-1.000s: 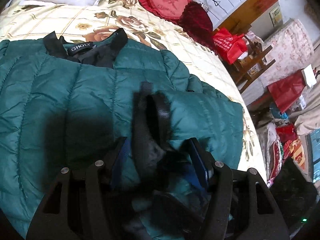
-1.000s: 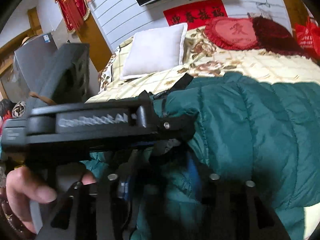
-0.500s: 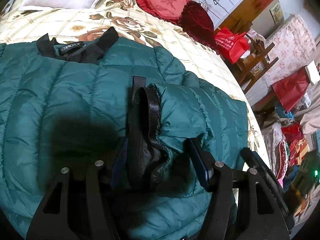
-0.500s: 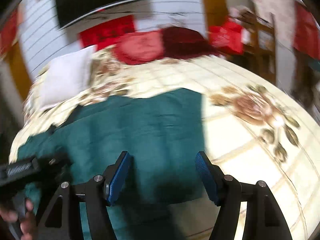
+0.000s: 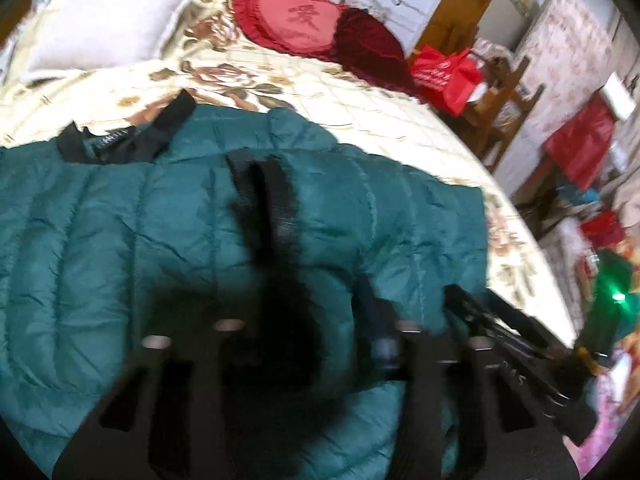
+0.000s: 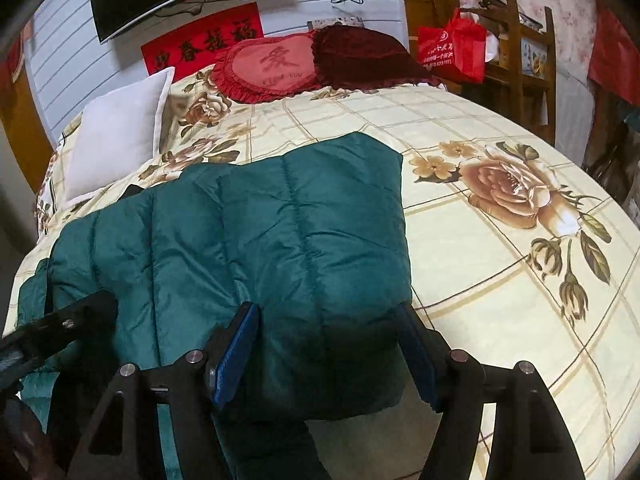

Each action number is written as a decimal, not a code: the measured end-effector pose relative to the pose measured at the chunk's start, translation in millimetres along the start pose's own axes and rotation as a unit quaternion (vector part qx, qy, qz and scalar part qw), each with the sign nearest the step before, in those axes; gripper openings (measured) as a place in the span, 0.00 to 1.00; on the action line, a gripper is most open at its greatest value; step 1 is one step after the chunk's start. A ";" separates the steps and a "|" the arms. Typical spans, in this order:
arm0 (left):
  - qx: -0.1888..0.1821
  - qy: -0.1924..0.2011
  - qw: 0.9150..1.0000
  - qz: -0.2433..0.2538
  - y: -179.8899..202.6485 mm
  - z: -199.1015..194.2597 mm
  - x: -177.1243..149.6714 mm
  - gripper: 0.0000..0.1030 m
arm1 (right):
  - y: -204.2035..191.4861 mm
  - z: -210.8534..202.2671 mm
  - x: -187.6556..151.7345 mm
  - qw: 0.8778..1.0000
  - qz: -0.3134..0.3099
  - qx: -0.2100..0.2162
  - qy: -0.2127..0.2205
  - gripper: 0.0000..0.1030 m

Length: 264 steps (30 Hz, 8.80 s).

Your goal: Fold large clothes

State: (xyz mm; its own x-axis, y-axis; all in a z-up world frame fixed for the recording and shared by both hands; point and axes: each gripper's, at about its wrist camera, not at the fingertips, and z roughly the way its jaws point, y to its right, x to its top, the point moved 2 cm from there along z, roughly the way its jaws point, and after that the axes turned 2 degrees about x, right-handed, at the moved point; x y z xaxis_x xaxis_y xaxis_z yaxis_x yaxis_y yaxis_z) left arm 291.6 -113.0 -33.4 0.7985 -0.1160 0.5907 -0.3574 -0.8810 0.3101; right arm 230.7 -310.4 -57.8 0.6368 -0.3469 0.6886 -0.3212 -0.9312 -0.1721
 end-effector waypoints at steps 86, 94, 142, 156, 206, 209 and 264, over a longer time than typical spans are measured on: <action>0.168 0.108 0.975 -0.095 -203.3 -89.5 -65.1 0.33 | -37.3 -27.1 -39.1 0.980 -0.065 0.187 0.022 0.60; 0.130 0.125 0.976 -0.118 -203.0 -104.0 -72.0 0.33 | -19.9 -68.7 -28.4 0.994 -0.030 0.088 0.064 0.60; 0.128 0.078 0.987 -0.050 -148.7 -75.0 -65.0 0.38 | -152.4 -5.7 -22.8 0.983 -0.160 0.086 -0.004 0.85; 0.120 0.075 0.989 -0.045 -144.5 -70.7 -66.4 0.40 | -156.3 10.7 -17.0 0.982 -0.157 0.097 -0.036 0.89; 0.122 0.088 0.989 -0.019 -139.8 -68.7 -66.7 0.77 | -135.8 10.8 -18.2 0.983 -0.162 0.077 -0.030 1.00; 0.117 0.088 0.989 -0.022 -141.3 -68.7 -66.6 0.77 | -136.0 10.7 -18.2 0.983 -0.162 0.077 -0.030 1.00; 0.196 0.078 0.977 -0.037 -168.6 -71.2 -54.5 0.77 | -152.9 81.2 40.3 0.978 -0.162 0.087 -0.097 0.99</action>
State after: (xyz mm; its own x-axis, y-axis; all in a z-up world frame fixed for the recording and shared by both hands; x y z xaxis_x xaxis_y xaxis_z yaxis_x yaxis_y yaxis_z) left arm 273.8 74.6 -64.7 0.7199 -0.0016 0.6940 -0.0641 -0.9959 0.0642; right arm 362.4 -191.1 -61.0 0.8124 -0.0298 0.5823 0.0321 -0.9949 -0.0957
